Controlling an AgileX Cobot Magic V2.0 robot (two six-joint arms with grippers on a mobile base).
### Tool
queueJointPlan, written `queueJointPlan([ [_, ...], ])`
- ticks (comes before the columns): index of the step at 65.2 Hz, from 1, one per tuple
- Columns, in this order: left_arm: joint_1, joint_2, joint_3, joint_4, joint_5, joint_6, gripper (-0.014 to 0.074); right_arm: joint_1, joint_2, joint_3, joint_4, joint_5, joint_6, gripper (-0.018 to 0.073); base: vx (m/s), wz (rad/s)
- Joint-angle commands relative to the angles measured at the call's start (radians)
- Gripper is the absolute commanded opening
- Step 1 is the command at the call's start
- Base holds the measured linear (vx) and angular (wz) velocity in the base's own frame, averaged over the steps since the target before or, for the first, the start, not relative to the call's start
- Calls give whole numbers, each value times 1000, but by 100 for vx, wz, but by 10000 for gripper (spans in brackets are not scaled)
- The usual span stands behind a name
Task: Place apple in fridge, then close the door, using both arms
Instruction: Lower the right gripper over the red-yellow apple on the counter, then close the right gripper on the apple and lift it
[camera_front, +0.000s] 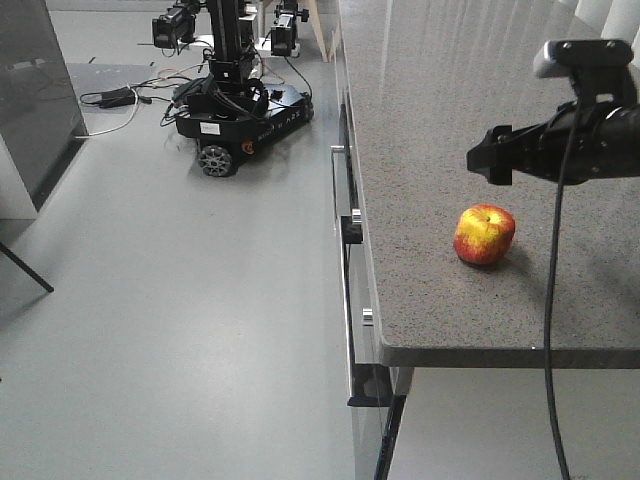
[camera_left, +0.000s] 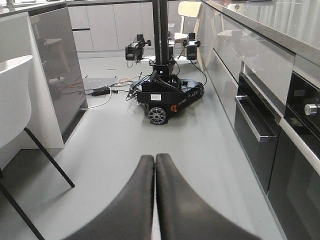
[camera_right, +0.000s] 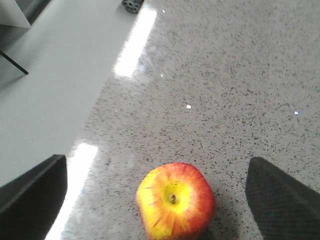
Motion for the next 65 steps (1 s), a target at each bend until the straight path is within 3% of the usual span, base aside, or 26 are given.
queueJointPlan([
  [1,-6,-16,29,-7,-68,0,-6,-1,7,-37,7,-89,-12,679,0,0],
  [19,-6,-16,29,-7,-68,0,-6,-1,88,-39,7,-143,-12,671,0,0],
  [65,-6,-16,29,-7,-68,0,-6,-1,230,-39,6,-128,-25,651,0,0],
])
